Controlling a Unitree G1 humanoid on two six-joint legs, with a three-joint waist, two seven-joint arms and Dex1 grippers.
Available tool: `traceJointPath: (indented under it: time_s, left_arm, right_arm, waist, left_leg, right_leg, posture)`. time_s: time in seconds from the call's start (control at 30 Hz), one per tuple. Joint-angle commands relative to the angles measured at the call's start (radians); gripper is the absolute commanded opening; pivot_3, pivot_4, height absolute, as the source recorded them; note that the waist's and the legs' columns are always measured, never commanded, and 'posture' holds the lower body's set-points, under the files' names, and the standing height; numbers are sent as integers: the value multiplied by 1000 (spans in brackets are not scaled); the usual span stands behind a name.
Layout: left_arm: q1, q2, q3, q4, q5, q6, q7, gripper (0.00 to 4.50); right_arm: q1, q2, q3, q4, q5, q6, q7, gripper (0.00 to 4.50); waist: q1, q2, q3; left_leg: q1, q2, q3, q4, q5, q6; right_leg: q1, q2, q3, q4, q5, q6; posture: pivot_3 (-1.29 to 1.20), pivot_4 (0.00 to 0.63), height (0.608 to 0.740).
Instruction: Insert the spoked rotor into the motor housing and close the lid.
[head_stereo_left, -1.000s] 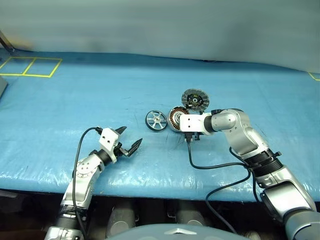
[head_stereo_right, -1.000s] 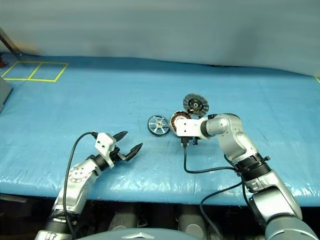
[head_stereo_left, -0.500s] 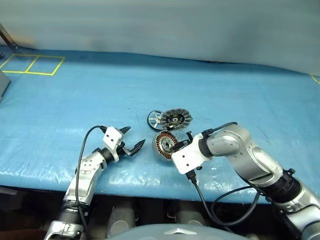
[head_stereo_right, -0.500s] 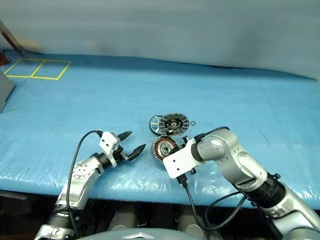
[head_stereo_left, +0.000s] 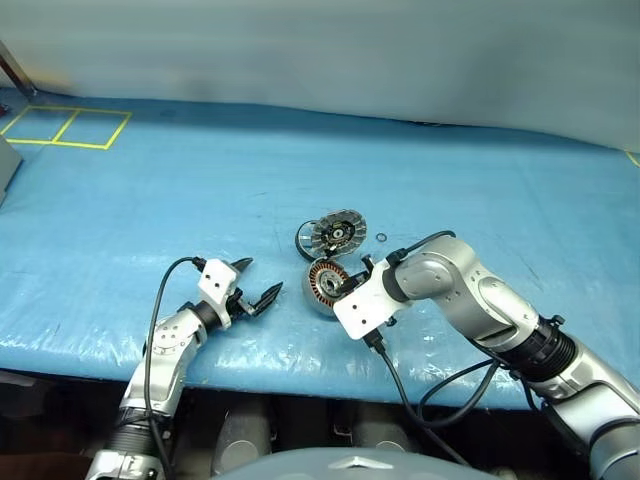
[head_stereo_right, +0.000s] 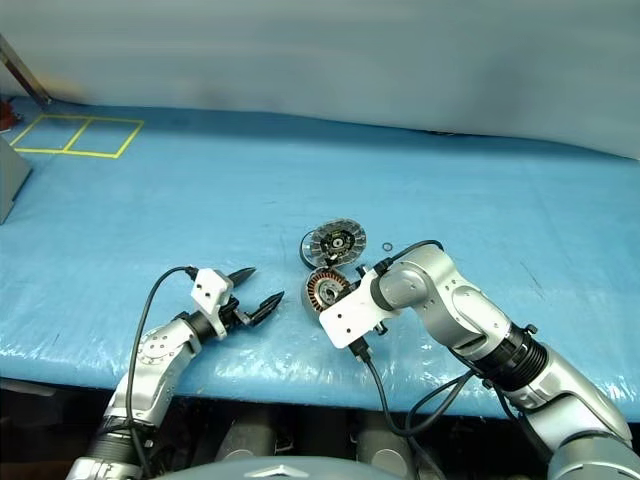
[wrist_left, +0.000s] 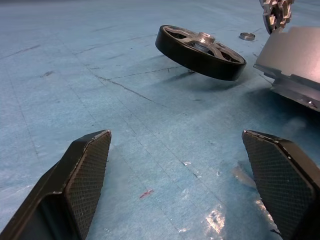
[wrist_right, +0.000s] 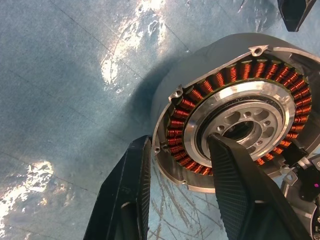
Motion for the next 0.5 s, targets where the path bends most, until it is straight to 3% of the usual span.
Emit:
traceJointPath:
  time_s: [0.03,0.23,0.5]
  left_arm:
    - [-6,4,5,-36,1,-12,-1,4500]
    - [-15,7,4,-31,3,-11,-4,4500]
    - [-18,6,-2,-24,7,-13,-7,4500]
  right_arm:
    - [-1,9,-32,-44,8,15,-5,1436]
    - [34,59,-104,-68,65,106,-55,1436]
    - [74,63,-107,-60,54,118,-114,1436]
  waist:
    - [0,0,0]
    - [-1,0,0]
    - [0,0,0]
  left_leg:
    - [0,0,0,0,0,-1]
    - [-1,0,-1,0,0,0]
    - [2,0,-2,1,-3,-5]
  right_leg:
    - [0,0,0,0,0,0]
    - [0,0,-1,0,0,0]
    - [1,0,-2,0,0,0]
  posture:
    - [0,150,740]
    - [0,150,740]
    - [0,150,740]
